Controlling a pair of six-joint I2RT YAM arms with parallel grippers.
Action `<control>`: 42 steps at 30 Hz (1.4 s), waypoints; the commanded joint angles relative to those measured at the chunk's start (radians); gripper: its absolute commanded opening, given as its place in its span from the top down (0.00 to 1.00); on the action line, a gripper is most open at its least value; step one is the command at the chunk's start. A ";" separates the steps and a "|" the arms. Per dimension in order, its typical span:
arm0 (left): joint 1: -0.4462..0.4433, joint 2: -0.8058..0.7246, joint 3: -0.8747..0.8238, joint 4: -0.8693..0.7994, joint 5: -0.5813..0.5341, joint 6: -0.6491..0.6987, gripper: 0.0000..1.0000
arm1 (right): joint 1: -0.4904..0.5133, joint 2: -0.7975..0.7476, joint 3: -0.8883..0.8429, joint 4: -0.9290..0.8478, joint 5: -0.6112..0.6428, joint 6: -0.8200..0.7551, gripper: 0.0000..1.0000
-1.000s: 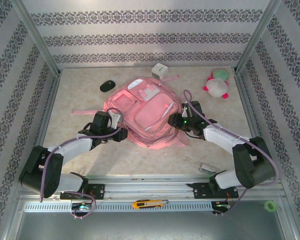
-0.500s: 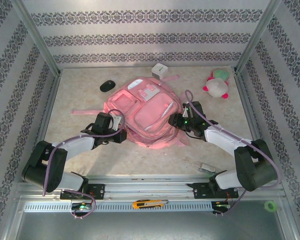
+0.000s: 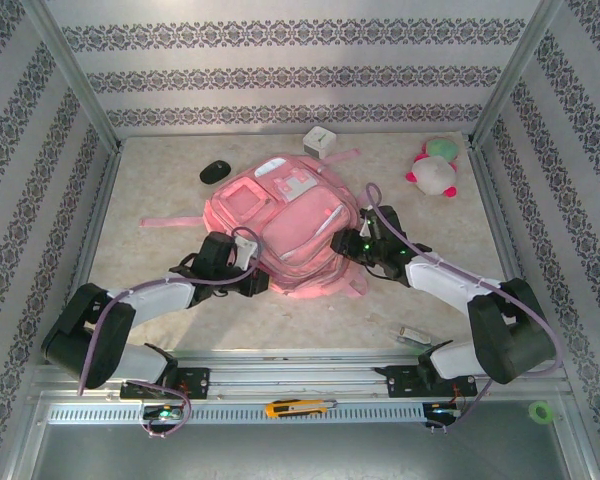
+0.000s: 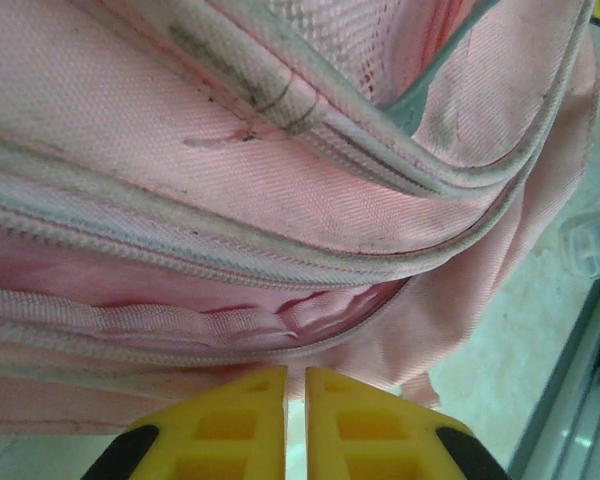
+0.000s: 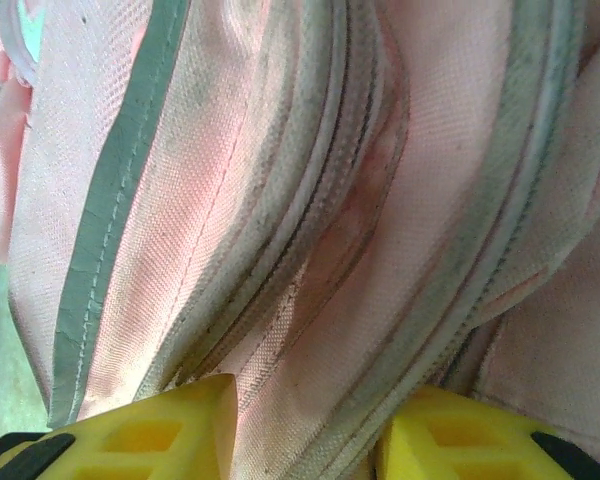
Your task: Pack the student bag
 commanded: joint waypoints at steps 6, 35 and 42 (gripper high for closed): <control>0.047 -0.248 0.024 -0.164 -0.334 -0.116 0.59 | -0.062 -0.170 0.032 -0.129 -0.069 -0.076 0.46; 0.083 0.009 0.174 -0.245 -0.402 0.138 0.58 | 0.069 -0.151 0.090 -0.158 -0.139 -0.132 0.44; 0.072 0.047 0.172 -0.229 -0.430 0.162 0.64 | 0.070 -0.145 0.103 -0.158 -0.139 -0.134 0.44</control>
